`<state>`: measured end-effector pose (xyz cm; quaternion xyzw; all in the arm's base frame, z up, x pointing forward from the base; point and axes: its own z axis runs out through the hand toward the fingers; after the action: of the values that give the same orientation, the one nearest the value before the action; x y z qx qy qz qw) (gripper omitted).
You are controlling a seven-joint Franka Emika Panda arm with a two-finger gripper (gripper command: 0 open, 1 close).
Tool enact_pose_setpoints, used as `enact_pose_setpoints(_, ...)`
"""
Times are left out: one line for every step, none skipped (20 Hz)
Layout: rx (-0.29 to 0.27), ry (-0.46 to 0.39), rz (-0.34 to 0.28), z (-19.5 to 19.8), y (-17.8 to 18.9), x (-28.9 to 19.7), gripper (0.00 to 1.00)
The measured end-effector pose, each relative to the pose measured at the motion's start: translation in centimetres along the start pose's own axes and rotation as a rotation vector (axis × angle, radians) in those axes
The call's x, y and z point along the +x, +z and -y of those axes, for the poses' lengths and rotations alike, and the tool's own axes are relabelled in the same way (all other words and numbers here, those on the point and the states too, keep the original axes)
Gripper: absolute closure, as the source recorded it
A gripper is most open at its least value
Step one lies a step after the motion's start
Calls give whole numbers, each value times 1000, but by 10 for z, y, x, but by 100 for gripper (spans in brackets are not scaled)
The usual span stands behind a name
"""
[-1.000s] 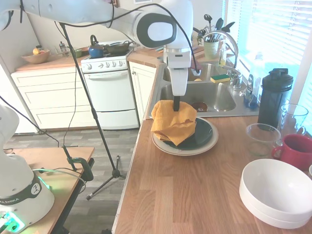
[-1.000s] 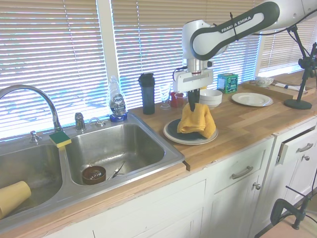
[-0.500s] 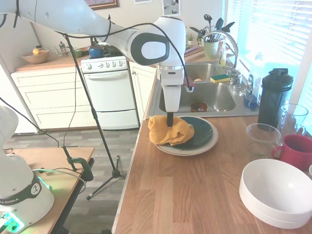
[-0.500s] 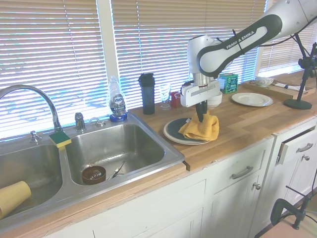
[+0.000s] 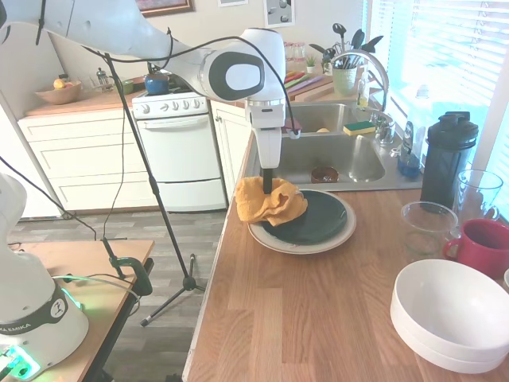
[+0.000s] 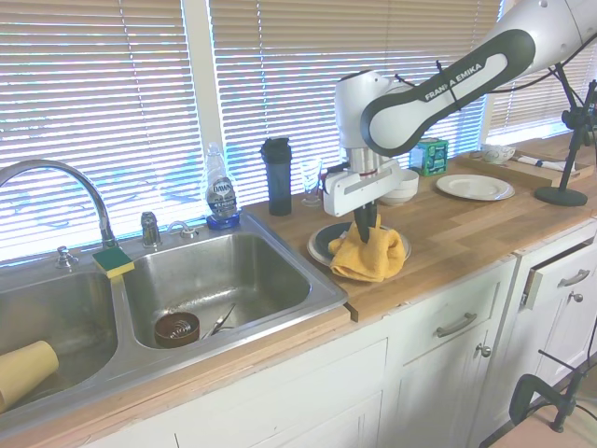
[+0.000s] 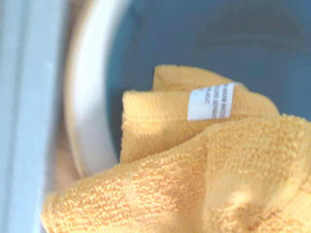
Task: Wipe the blue plate in clockwise motion
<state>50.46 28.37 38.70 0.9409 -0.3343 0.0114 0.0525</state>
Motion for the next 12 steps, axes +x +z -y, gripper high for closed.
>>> enact_pose_setpoints(5, 3, 1, 6, -1, 4, 100)
enact_pose_setpoints(9, 7, 3, 12, -2, 9, 100)
enact_pose_setpoints(10, 14, 6, 17, -2, 15, 100)
enact_pose_setpoints(11, 21, 9, 23, -3, 22, 100)
enact_pose_setpoints(14, 31, 10, 28, -3, 30, 100)
enact_pose_setpoints(14, 43, 12, 31, -3, 39, 100)
enact_pose_setpoints(15, 57, 12, 34, -4, 49, 100)
enact_pose_setpoints(13, 70, 12, 36, -4, 58, 100)
enact_pose_setpoints(13, 82, 12, 37, -3, 67, 100)
enact_pose_setpoints(13, 95, 12, 38, -3, 76, 100)
enact_pose_setpoints(13, 106, 11, 38, -3, 84, 100)
enact_pose_setpoints(10, 117, 11, 37, -2, 91, 100)
